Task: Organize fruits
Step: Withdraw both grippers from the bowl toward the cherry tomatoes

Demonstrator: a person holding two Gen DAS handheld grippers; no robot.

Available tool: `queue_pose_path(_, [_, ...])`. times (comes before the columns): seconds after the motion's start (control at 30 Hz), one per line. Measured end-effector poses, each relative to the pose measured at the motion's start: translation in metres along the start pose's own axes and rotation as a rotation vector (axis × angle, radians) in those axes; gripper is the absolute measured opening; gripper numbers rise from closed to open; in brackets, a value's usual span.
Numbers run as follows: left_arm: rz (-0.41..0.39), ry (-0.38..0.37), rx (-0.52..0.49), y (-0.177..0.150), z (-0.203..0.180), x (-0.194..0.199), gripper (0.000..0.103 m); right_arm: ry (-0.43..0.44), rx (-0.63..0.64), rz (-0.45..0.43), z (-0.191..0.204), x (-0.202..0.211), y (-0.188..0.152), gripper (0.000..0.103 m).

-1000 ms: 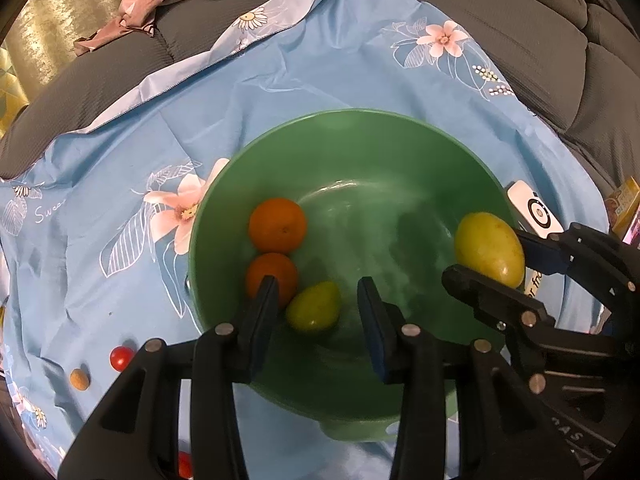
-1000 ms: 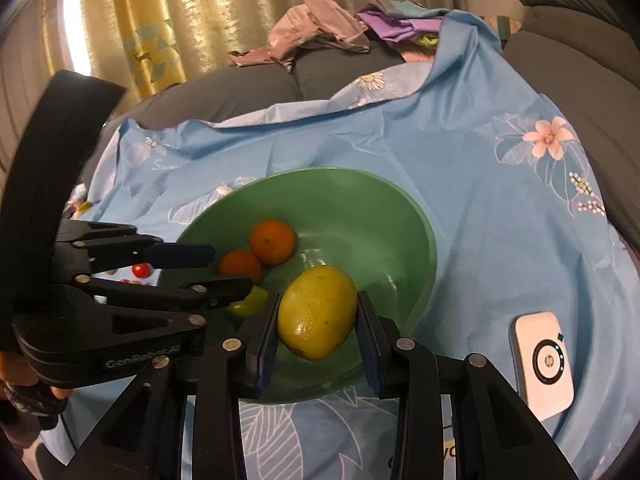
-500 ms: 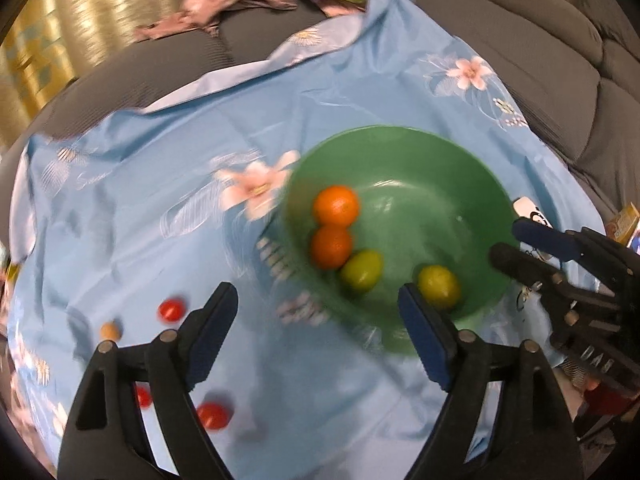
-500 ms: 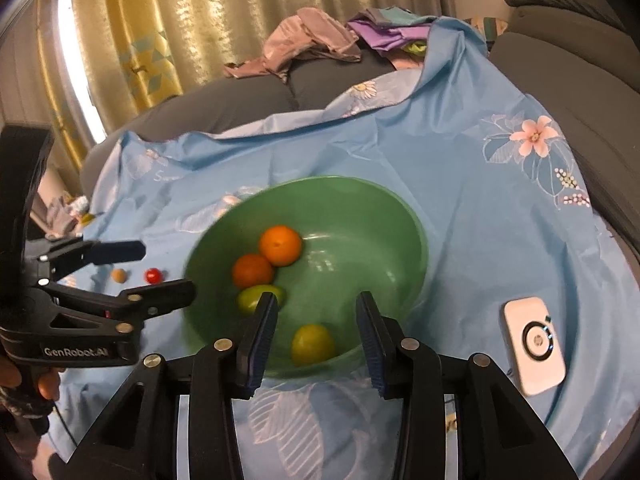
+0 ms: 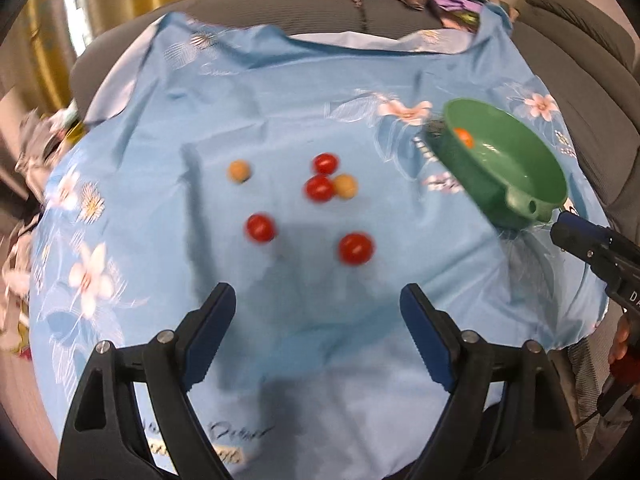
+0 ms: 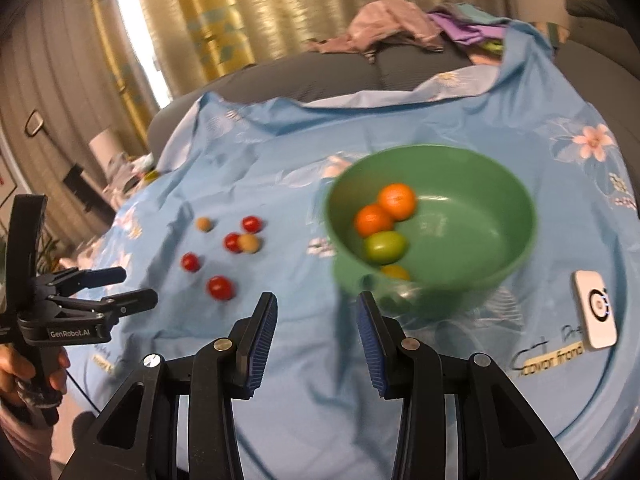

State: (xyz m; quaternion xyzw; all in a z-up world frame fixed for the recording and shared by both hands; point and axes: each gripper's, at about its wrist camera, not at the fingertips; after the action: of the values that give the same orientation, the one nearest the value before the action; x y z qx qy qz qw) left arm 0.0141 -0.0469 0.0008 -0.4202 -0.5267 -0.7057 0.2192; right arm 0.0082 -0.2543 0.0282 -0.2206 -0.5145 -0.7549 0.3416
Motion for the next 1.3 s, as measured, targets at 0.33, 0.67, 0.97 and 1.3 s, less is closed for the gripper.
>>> queue_pose_path(0.33, [-0.020, -0.029, 0.066, -0.035, 0.020, 0.016, 0.085, 0.019, 0.107, 0.040, 0.047, -0.003, -0.018, 0.041])
queue_pose_path(0.67, [-0.041, -0.045, 0.097, -0.046, 0.035, 0.019, 0.085, 0.022, 0.124, 0.084, 0.060, -0.015, -0.024, 0.041])
queue_pose_path(0.97, [-0.057, -0.066, 0.106, -0.048, 0.043, 0.013, 0.084, 0.020, 0.109, 0.123, 0.059, -0.033, -0.022, 0.041])
queue_pose_path(1.3, [-0.049, -0.092, 0.095, -0.039, 0.050, -0.009, 0.083, 0.049, 0.109, 0.195, 0.063, -0.064, -0.025, 0.041])
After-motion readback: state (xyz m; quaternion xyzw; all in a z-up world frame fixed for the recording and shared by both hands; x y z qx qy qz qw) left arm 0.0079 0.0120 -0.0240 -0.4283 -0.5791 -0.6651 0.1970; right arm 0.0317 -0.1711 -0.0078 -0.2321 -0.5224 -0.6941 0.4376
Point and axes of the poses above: each gripper's, at about its wrist camera, not at the fingertips, and x roughly against the way its jaws point, z to its left, y to its top, and after that the axes turned 15 degrees about -x, right-handed
